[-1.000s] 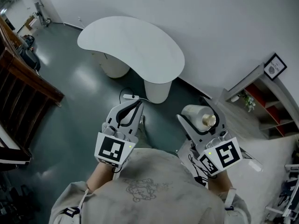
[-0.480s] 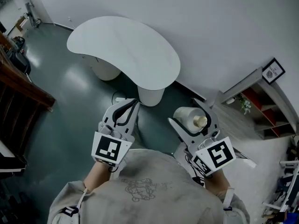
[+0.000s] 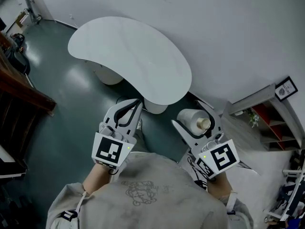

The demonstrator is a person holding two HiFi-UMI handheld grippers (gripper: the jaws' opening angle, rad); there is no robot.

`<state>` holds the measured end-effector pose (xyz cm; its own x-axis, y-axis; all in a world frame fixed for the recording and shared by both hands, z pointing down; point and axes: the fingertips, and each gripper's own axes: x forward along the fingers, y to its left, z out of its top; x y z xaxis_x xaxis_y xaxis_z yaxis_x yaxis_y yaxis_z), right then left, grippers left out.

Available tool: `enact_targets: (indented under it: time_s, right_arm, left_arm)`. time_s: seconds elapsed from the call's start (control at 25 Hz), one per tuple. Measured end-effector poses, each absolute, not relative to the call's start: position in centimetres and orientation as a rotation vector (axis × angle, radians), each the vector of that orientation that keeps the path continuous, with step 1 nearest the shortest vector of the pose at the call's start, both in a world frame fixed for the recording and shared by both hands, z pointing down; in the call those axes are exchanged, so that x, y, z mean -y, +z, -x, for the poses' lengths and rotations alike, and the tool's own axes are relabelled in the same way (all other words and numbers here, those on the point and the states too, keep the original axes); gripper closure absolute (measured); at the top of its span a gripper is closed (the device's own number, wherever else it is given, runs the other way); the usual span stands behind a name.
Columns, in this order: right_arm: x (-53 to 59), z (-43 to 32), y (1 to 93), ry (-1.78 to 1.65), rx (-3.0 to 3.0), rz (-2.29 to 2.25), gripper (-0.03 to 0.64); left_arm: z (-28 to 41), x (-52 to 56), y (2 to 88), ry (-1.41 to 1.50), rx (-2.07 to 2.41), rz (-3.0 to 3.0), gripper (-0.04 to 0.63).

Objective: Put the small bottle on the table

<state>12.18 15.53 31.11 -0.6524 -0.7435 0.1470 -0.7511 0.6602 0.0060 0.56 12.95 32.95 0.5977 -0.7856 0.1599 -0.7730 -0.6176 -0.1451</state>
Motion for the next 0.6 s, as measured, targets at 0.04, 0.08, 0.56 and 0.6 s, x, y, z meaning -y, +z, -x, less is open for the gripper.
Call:
enact_targets:
  time_s: [0.04, 0.08, 0.56, 0.6]
  right_arm:
    - [-14.5, -11.7, 31.0, 0.089, 2.733, -1.241, 0.279]
    - [-13.5, -11.3, 31.0, 0.095, 2.729, -1.244, 0.279]
    - [-1.0, -4.7, 29.2, 0.126, 2.683, -1.241, 0.279]
    - [0.1, -4.1, 29.1, 0.127, 2.679, -1.245, 0.279]
  left_arm:
    - [-0.1, -12.0, 32.9, -0.324, -1.338, 2.755, 0.571]
    - [0.4, -11.1, 32.8, -0.325, -1.332, 2.759, 0.571]
    - [5.8, 1.9, 31.1, -0.321, -1.265, 2.808, 0.571]
    - [6.3, 3.0, 31.1, -0.322, -1.259, 2.812, 0.571]
